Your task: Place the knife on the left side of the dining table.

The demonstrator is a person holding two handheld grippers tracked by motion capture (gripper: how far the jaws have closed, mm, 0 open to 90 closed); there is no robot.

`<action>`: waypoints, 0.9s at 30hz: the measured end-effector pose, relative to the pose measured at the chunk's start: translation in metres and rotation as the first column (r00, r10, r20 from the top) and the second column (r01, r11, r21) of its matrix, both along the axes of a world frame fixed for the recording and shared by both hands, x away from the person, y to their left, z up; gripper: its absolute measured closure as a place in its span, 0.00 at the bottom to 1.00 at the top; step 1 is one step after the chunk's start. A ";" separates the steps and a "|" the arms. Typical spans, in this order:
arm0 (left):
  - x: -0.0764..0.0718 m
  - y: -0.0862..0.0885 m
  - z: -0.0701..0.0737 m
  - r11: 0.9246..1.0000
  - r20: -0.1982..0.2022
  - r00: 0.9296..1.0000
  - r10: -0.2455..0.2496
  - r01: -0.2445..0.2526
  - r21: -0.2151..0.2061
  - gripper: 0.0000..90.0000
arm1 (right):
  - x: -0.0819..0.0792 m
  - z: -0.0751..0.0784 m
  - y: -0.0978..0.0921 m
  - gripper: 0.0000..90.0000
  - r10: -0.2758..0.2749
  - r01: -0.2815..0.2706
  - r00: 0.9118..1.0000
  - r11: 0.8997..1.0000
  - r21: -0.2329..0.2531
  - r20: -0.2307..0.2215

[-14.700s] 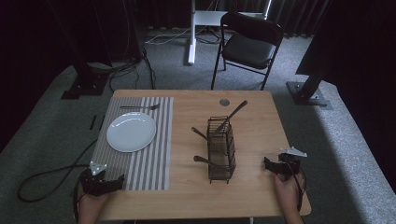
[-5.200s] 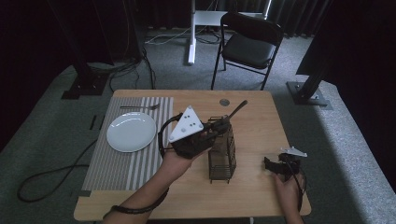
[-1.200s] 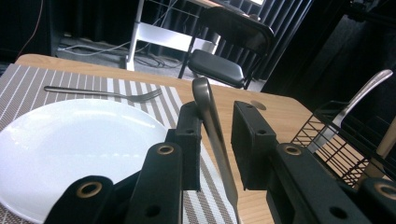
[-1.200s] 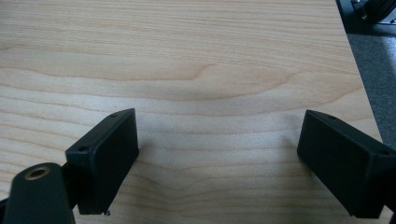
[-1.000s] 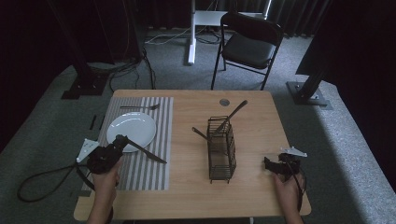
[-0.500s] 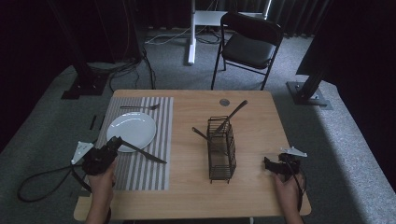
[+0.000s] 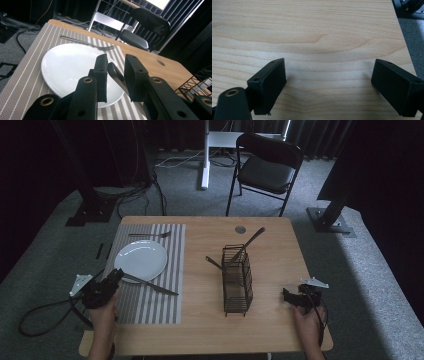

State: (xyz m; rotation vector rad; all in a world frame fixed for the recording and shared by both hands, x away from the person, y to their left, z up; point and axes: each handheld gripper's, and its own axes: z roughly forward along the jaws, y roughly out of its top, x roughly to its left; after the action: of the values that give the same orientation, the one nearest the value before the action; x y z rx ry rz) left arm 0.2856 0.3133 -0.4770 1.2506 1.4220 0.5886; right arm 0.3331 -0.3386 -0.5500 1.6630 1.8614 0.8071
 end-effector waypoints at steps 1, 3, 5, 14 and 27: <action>0.000 0.001 -0.002 1.000 -0.005 1.000 0.004 -0.004 0.005 0.81 | 0.000 0.000 0.000 0.13 0.000 0.000 1.000 1.000 0.000 0.000; 0.000 0.004 -0.006 1.000 -0.015 1.000 0.011 -0.011 -0.004 0.81 | 0.000 0.000 0.000 0.13 0.000 0.000 1.000 1.000 0.000 0.000; 0.000 0.005 -0.007 1.000 -0.022 1.000 0.016 -0.016 -0.005 0.80 | 0.000 0.000 0.000 0.13 0.000 0.000 1.000 1.000 0.000 0.000; 0.005 0.020 -0.032 0.999 -0.071 0.997 0.034 -0.036 -0.022 0.77 | 0.000 0.000 0.000 0.13 0.000 0.000 1.000 1.000 0.000 0.000; 0.015 0.033 -0.057 0.998 -0.175 0.983 0.056 -0.056 0.005 0.75 | 0.000 0.000 0.000 0.13 0.000 0.000 1.000 1.000 0.000 0.000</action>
State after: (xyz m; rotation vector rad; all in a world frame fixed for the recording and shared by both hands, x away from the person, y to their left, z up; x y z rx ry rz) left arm 0.3004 0.3466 -0.5343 1.2914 1.6081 0.5268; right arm 0.3331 -0.3385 -0.5499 1.6636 1.8612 0.8067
